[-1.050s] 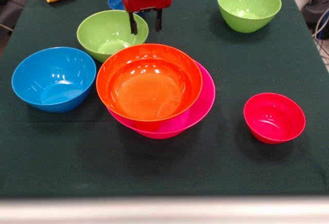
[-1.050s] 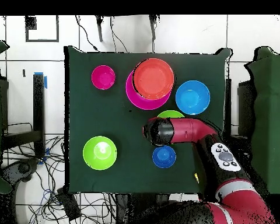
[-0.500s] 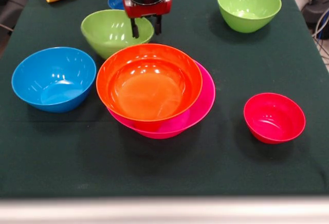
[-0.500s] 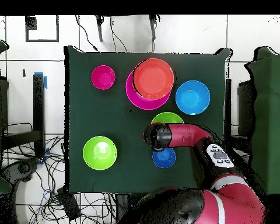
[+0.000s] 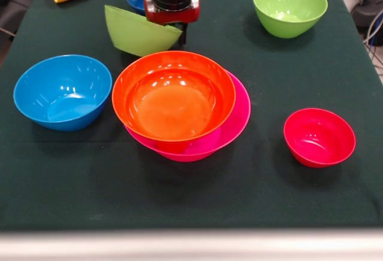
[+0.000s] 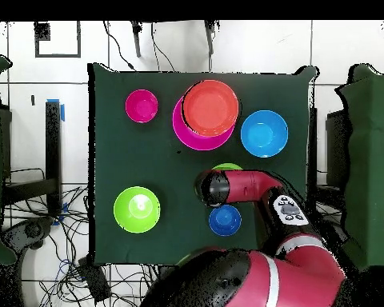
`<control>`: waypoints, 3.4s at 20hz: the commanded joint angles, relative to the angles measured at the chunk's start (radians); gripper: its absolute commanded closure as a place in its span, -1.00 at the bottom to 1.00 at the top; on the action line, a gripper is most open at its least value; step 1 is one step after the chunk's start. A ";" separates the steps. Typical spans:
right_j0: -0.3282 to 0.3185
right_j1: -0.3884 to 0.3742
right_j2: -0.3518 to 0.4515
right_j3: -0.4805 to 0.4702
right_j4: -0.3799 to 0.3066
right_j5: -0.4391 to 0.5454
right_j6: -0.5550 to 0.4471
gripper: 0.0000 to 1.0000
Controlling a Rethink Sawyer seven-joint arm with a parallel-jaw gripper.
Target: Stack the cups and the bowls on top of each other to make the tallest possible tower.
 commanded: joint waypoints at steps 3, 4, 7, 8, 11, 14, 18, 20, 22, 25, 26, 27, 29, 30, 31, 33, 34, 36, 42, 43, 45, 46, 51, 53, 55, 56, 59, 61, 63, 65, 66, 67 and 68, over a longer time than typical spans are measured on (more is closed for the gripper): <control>0.031 0.090 -0.029 -0.094 0.015 -0.116 0.180 1.00; 0.033 0.090 -0.029 -0.095 0.016 -0.113 0.178 1.00; 0.031 0.086 -0.027 -0.091 0.021 -0.108 0.166 1.00; 0.029 0.085 -0.025 -0.091 0.022 -0.107 0.161 1.00; 0.032 0.081 -0.025 -0.092 0.029 -0.098 0.151 1.00; 0.038 0.072 -0.028 -0.097 0.034 -0.067 0.138 1.00; 0.059 0.056 -0.040 -0.114 0.031 -0.034 0.126 1.00; 0.065 0.047 -0.039 -0.122 0.031 -0.006 0.112 1.00; 0.068 0.040 -0.040 -0.123 0.031 -0.008 0.111 1.00; 0.060 -0.005 -0.011 -0.103 0.039 0.030 0.070 1.00; 0.065 -0.026 -0.010 -0.101 0.048 0.068 0.060 1.00; 0.072 -0.049 -0.012 -0.103 0.058 0.117 0.050 1.00; 0.087 -0.089 -0.016 -0.108 0.072 0.206 0.031 1.00; 0.094 -0.103 -0.018 -0.111 0.080 0.250 0.024 1.00; 0.104 -0.111 -0.025 -0.120 0.082 0.283 0.024 1.00; 0.120 -0.132 -0.035 -0.136 0.084 0.347 0.021 1.00; 0.128 -0.142 -0.040 -0.145 0.083 0.376 0.020 1.00; 0.137 -0.157 -0.040 -0.154 0.078 0.405 0.018 1.00; 0.163 -0.197 -0.047 -0.155 0.057 0.444 0.046 1.00; 0.167 -0.194 -0.048 -0.166 0.054 0.457 0.048 1.00; 0.173 -0.190 -0.050 -0.183 0.046 0.467 0.048 1.00; 0.177 -0.189 -0.052 -0.193 0.044 0.480 0.048 1.00; 0.203 -0.192 -0.067 -0.243 0.023 0.490 0.048 1.00; 0.216 -0.187 -0.072 -0.267 0.022 0.501 0.052 1.00; 0.227 -0.191 -0.075 -0.285 0.023 0.510 0.049 1.00; 0.230 -0.195 -0.075 -0.291 0.027 0.515 0.044 1.00; 0.238 -0.222 -0.082 -0.296 0.030 0.508 0.032 1.00; 0.252 -0.235 -0.087 -0.312 0.030 0.524 0.024 1.00; 0.267 -0.258 -0.099 -0.316 0.017 0.512 0.022 1.00; 0.282 -0.282 -0.114 -0.307 -0.002 0.470 0.031 1.00; 0.285 -0.284 -0.116 -0.300 0.002 0.473 0.038 1.00; 0.287 -0.281 -0.116 -0.300 0.007 0.470 0.045 1.00; 0.288 -0.275 -0.110 -0.303 0.018 0.472 0.048 1.00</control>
